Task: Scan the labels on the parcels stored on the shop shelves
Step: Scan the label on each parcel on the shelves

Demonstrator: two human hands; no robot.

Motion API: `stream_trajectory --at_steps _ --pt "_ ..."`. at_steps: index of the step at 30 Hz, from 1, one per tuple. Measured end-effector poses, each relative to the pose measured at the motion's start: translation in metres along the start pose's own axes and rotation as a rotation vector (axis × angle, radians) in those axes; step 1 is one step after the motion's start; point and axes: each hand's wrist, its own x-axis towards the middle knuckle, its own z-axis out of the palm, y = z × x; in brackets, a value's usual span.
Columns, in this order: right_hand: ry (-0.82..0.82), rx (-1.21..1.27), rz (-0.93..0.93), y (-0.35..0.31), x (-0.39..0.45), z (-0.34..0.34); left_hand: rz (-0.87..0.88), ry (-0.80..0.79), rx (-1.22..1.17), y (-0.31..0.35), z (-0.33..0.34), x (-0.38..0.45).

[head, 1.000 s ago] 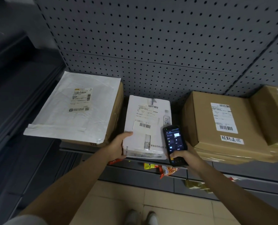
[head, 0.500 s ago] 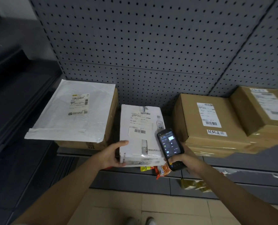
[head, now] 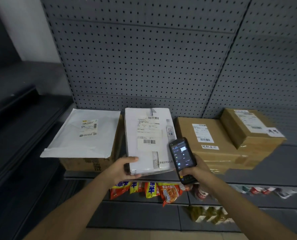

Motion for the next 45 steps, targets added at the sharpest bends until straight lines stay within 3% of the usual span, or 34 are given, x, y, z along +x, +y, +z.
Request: stream_trajectory --at_steps 8,12,21,32,45 --pt "-0.101 0.126 -0.079 -0.028 -0.101 -0.044 0.248 -0.090 0.081 -0.009 0.071 -0.050" --pt "-0.254 0.235 -0.071 -0.027 -0.161 -0.063 0.355 -0.110 0.084 -0.026 0.104 -0.078" --pt "-0.471 0.372 -0.067 -0.020 -0.239 -0.082 0.408 -0.167 0.173 -0.039 0.131 -0.109" --pt "-0.510 0.578 -0.055 -0.029 -0.264 -0.077 0.452 -0.206 0.227 -0.043 0.145 -0.108" --pt "-0.483 0.615 -0.036 -0.032 -0.281 -0.066 0.490 -0.183 0.184 -0.040 0.144 -0.110"
